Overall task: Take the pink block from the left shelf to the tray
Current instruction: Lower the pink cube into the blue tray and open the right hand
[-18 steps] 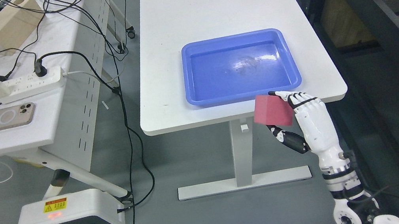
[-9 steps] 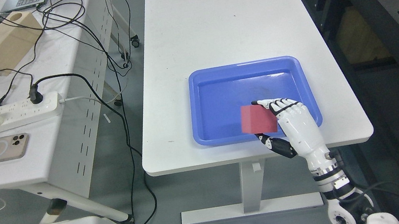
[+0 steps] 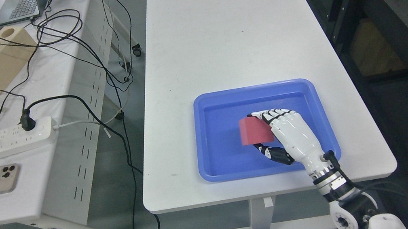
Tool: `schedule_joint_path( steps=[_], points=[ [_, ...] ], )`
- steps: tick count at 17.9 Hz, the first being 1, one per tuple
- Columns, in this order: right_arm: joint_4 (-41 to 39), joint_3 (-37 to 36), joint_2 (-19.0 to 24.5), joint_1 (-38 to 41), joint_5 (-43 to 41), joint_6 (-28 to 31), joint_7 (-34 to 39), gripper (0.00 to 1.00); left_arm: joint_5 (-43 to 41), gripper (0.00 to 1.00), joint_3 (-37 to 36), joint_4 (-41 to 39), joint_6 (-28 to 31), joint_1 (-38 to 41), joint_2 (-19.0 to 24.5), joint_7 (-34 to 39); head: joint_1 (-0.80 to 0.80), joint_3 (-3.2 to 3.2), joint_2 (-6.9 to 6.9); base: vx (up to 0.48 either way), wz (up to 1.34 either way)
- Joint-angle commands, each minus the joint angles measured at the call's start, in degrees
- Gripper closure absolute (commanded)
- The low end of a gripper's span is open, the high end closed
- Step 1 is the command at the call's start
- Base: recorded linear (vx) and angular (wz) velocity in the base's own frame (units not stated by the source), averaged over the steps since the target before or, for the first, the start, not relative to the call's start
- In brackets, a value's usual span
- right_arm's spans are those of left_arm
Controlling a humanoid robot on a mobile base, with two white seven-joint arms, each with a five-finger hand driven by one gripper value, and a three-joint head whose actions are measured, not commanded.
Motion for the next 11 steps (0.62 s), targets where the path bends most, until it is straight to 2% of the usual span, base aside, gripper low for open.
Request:
schedule_joint_path(
  steps=[1, 3, 5, 11],
  points=[
    [1.00, 0.57, -1.00, -0.08, -2.06, 2.12, 0.35, 0.64, 0.00, 0.00, 0.00, -1.00, -0.03, -1.67, 1.00, 0.02, 0.00, 0.00, 0.00, 0.147, 0.00],
    [1.00, 0.13, -1.00, 0.27, -4.08, 2.21, 0.44, 0.45, 0.00, 0.00, 0.00, -1.00, -0.03, -1.67, 1.00, 0.02, 0.00, 0.00, 0.00, 0.119, -0.01],
    [0.91, -0.04, -1.00, 0.89, -5.58, 2.21, 0.44, 0.34, 0.00, 0.00, 0.00, -1.00, -0.03, -1.67, 1.00, 0.02, 0.00, 0.00, 0.00, 0.094, -0.01],
    [0.82, -0.48, -1.00, 1.59, -9.88, 2.03, 0.35, 0.19, 0.00, 0.00, 0.00, -1.00, -0.03, -1.67, 1.00, 0.02, 0.00, 0.00, 0.00, 0.053, 0.00]
  ],
)
